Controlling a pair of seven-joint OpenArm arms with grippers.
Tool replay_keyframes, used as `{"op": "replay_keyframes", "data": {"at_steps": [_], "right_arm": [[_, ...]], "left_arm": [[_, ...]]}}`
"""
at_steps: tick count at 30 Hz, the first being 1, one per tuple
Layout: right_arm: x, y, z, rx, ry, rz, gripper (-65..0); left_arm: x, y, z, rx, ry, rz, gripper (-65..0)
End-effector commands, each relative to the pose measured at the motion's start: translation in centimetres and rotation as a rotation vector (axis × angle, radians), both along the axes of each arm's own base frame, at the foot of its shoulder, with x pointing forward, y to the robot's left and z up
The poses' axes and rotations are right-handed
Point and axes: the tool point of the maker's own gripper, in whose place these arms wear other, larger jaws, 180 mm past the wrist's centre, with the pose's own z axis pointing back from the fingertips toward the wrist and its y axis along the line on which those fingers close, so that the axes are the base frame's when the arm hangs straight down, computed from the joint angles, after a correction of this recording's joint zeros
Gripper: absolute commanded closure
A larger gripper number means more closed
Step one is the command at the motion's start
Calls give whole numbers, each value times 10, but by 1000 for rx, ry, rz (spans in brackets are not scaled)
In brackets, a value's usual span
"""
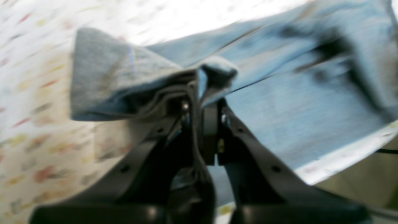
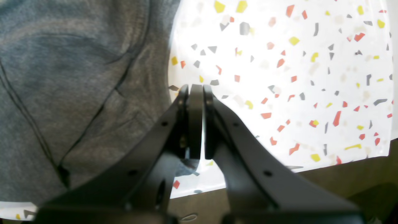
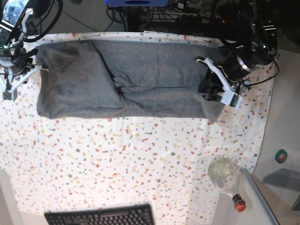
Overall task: Layout the t-shirt on the table in an organized manner, then fold the t-shirt properly
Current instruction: 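Fold the held shirt end with the left gripper toward the right gripper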
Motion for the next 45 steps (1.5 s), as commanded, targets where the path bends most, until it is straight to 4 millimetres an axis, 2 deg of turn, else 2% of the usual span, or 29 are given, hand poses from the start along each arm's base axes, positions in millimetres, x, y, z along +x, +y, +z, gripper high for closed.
{"op": "replay_keyframes", "data": {"at_steps": [1,6,10,14,23,45], "right_arm": [[7,-5,9,-19,-35,3,0],[10,-5,11,-21,-41,5,0],[10,-5,11,-21,-41,5,0],[10,-5,11,-21,-41,5,0],[10,-5,11,-21,-41,5,0],[16,-5,14,-22,-55,5,0]], "left_arm": [[3,-13,5,-26,-15,-9,0],[6,-75,0,-105,14,-105,0],[7,-102,-10,-135,52,-141,0],[6,-117,-18,-152,82,-171,0],[7,-125,-19,-173,87,-166,0],[2,-125,-20,-175,98,-170,0]]}}
